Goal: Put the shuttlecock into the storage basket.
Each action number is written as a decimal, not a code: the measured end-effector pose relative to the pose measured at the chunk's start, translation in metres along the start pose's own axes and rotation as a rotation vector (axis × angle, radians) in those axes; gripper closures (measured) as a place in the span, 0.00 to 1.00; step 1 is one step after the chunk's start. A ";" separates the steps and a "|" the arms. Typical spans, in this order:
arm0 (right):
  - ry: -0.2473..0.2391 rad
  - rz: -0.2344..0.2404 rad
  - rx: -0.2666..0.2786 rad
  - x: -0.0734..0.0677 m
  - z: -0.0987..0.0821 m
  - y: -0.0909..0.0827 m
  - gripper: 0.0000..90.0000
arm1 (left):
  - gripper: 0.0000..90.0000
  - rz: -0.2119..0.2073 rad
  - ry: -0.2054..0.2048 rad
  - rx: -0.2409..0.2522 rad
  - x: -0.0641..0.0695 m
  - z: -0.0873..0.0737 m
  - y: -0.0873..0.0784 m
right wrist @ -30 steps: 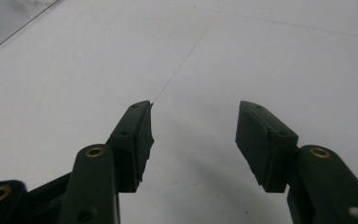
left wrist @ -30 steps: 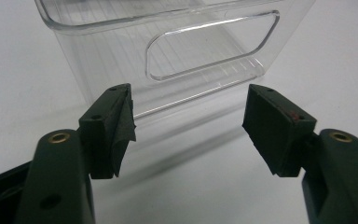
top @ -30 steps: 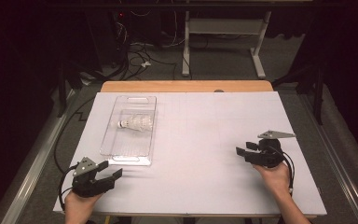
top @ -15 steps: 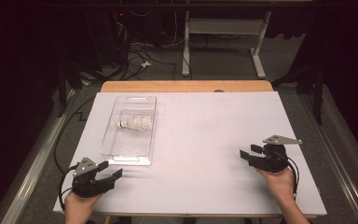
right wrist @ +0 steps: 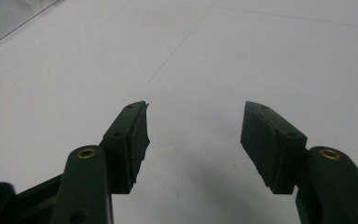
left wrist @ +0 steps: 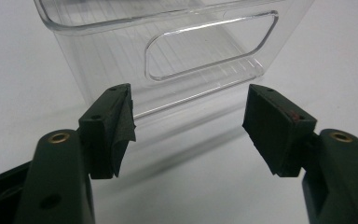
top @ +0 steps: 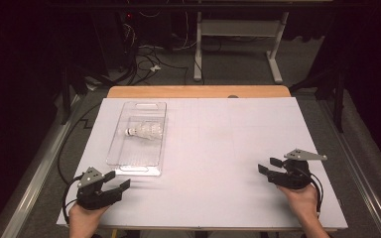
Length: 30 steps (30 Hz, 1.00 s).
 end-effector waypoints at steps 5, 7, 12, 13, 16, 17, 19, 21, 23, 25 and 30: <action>0.002 -0.006 0.008 0.002 -0.004 -0.005 0.46 | 0.38 0.000 -0.003 0.000 0.000 0.000 0.000; -0.002 -0.003 0.011 0.002 -0.006 -0.006 0.46 | 0.38 0.001 -0.004 0.000 0.000 0.000 0.000; -0.011 0.005 0.035 0.001 -0.008 -0.011 0.46 | 0.38 0.005 -0.018 0.009 -0.002 0.000 -0.002; -0.015 0.006 0.039 0.000 -0.008 -0.012 0.46 | 0.38 0.005 -0.016 0.007 -0.002 0.000 -0.002; -0.027 0.006 0.041 -0.001 -0.010 -0.014 0.46 | 0.38 0.002 -0.011 0.011 -0.001 0.000 -0.002; -0.030 0.005 0.045 0.000 -0.011 -0.015 0.46 | 0.38 0.001 -0.009 0.012 -0.001 0.000 -0.002; -0.015 0.003 0.047 0.001 -0.012 -0.016 0.46 | 0.38 0.000 -0.007 0.011 -0.001 0.000 -0.002; -0.023 -0.002 0.062 0.002 -0.014 -0.017 0.46 | 0.38 -0.001 -0.009 0.011 -0.001 0.000 -0.002; -0.025 -0.004 0.063 0.003 -0.015 -0.019 0.46 | 0.38 -0.001 -0.009 0.022 -0.001 0.000 -0.003; -0.031 -0.008 0.071 0.004 -0.017 -0.020 0.46 | 0.38 -0.007 -0.010 0.032 -0.001 0.000 -0.004; -0.039 -0.016 0.081 0.006 -0.020 -0.024 0.45 | 0.38 -0.006 -0.010 0.032 -0.001 0.000 -0.005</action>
Point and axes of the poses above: each handheld gripper's, and its own axes: y roughly forward along the jaws, z roughly out of its top, x roughly to its right, the point moved 1 cm from there along y, roughly forward along the jaws, and after that the axes turned 6 degrees about x, right-handed, at the moved point
